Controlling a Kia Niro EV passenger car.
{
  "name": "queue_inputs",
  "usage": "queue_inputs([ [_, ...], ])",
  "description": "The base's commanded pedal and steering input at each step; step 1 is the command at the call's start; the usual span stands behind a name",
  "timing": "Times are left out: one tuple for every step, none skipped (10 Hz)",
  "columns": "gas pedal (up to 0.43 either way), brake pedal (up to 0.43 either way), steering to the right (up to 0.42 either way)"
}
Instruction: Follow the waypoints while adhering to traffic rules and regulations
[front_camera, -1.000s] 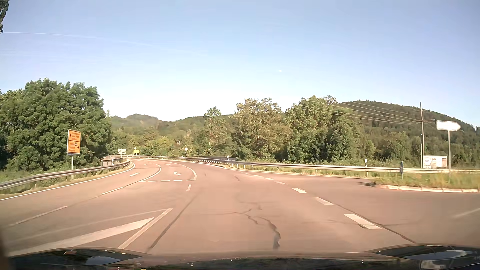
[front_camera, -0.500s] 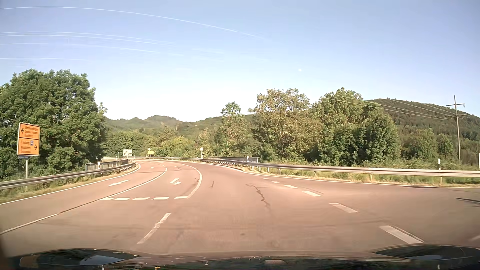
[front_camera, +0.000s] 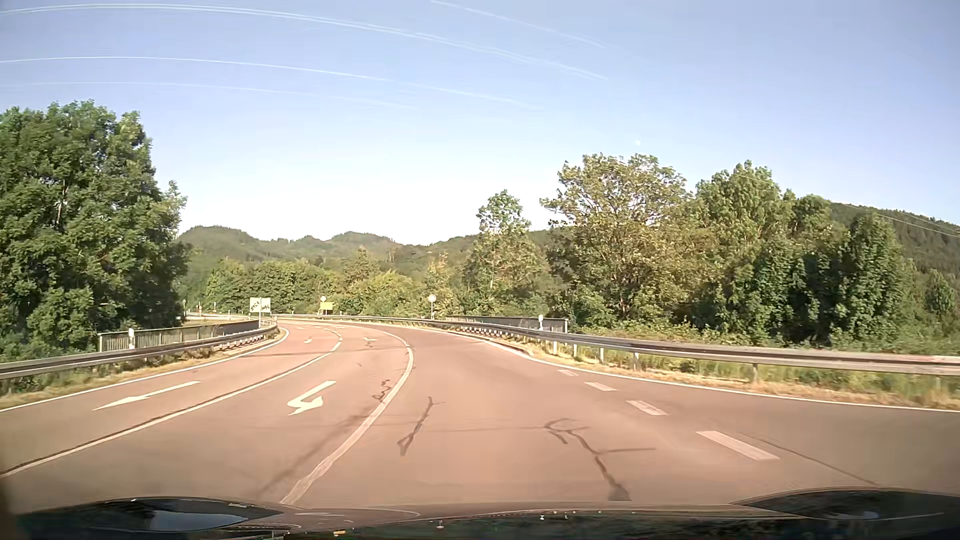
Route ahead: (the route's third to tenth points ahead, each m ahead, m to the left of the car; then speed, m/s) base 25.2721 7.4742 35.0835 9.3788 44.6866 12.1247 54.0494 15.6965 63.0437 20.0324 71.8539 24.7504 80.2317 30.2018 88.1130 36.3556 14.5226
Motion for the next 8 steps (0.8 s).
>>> queue_inputs([
  [0.189,0.000,-0.036],
  [0.189,0.000,-0.034],
  [0.189,0.000,-0.034],
  [0.189,0.000,-0.033],
  [0.189,0.000,-0.032],
  [0.189,0.000,-0.032],
  [0.169,0.000,-0.031],
  [0.157,0.000,-0.032],
])
